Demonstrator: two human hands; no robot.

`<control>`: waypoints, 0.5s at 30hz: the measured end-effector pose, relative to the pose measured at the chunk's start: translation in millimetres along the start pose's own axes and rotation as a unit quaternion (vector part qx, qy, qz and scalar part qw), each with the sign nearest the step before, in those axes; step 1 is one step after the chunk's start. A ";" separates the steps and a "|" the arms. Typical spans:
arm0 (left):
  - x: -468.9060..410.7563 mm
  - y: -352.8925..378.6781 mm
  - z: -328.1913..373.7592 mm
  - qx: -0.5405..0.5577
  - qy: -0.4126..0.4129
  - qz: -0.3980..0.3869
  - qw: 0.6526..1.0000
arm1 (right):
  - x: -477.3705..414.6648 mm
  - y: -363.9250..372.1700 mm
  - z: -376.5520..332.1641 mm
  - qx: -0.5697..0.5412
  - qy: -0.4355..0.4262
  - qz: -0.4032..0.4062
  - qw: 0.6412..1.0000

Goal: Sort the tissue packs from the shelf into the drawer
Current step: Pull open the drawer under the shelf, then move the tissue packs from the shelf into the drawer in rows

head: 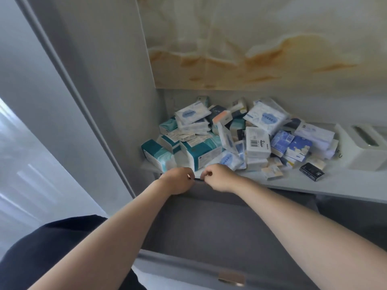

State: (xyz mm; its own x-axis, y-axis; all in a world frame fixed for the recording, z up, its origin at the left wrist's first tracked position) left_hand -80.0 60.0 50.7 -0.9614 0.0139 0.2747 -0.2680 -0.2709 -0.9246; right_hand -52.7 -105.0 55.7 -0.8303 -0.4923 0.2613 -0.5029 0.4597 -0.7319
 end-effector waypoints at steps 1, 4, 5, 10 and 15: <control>-7.1 -6.8 -12.3 0.008 -0.003 0.033 0.999 | -11.6 0.4 -8.4 -0.001 -0.010 0.016 1.000; -24.0 -21.7 -53.3 0.026 -0.001 0.130 0.991 | -51.1 11.0 -32.5 -0.008 -0.035 0.026 0.999; -27.0 -24.7 -67.7 0.029 -0.005 0.146 0.989 | -66.6 17.1 -40.9 0.002 -0.040 0.023 0.999; -37.8 -32.1 -118.7 0.014 0.001 0.089 0.996 | -133.0 63.1 -73.8 0.050 -0.026 0.022 0.998; -52.8 -34.7 -122.5 0.051 0.048 0.100 0.993 | -156.8 86.8 -79.8 0.020 0.011 0.102 0.995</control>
State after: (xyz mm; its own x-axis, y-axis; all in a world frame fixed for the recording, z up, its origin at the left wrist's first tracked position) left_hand -27.5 186.5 35.9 -0.9976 0.0403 0.0568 -0.0678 -0.3726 -0.9255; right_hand 14.7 71.0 1.4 -0.9193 -0.3754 0.1181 -0.3138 0.5182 -0.7956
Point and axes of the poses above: each hand's wrist, its own x-axis away from the middle knuckle, its own y-axis out of the palm, z = x × y, the point moved 2 cm from there along -x, towards the middle knuckle, and after that the axes turned 1 degree about x, right-handed, at the moved point
